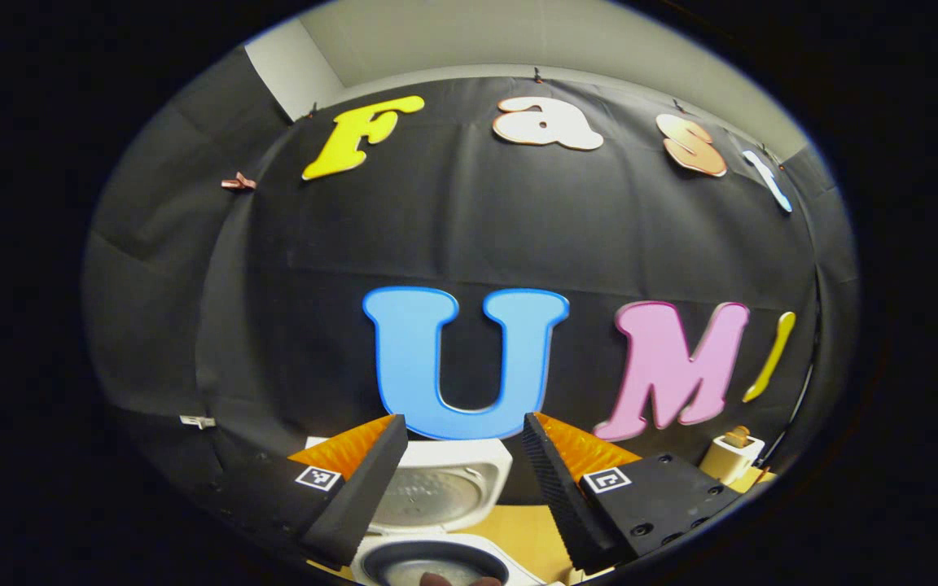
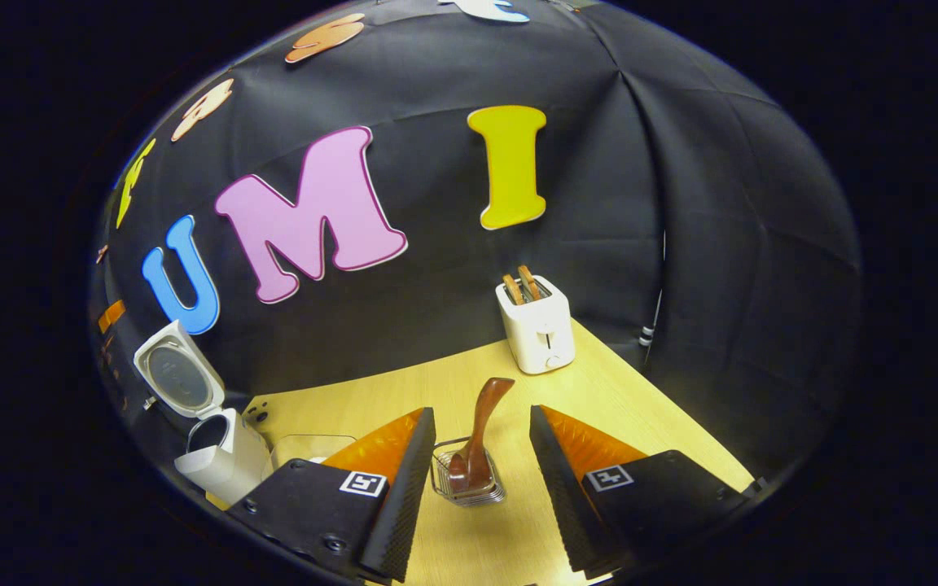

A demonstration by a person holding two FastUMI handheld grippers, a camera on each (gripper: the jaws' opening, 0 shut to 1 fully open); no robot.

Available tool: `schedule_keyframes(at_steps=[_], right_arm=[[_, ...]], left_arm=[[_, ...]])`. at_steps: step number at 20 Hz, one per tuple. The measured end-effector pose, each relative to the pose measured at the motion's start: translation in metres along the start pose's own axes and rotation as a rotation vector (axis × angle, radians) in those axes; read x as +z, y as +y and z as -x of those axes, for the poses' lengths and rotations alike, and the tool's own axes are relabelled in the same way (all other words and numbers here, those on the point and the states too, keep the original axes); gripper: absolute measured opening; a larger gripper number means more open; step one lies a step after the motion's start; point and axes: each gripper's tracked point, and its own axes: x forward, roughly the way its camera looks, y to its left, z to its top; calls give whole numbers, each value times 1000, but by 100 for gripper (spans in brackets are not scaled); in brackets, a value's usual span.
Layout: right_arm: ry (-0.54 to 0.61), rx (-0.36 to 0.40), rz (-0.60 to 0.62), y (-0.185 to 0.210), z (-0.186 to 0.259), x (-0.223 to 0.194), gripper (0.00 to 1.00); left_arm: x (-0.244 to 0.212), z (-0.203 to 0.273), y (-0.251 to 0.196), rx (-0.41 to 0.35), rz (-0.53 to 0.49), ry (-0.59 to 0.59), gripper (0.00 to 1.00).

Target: Close the left gripper, press the button to open the rice cooker; take a wooden spoon from the chopstick holder with the right hand, scoop a spoonful of rice and pour it into the rice cooker, then put the wooden spoon back into the chopstick holder.

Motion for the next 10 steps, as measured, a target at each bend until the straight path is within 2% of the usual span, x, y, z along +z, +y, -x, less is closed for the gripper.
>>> schedule_keyframes(at_steps=[1,2,3,4,5,6,10], right_arm=[[-10,10,6,7,8,4,58],[-20,23,11,14,14,9,74],[-26,32,19,20,22,11,75],[-32,41,33,26,29,13,81],[-44,44,47,29,36,17,100],[-52,43,63,32,43,19,96],[-74,47,86,43,62,28,97]], left_arm=[[0,-12,5,18,-2,3,93],[1,-28,2,29,-13,16,93],[-6,-40,6,39,-29,39,89],[-12,-51,8,43,-41,61,94],[-16,-61,9,46,-44,72,94],[-19,-71,9,42,-36,79,95],[-37,-107,17,61,-25,122,95]])
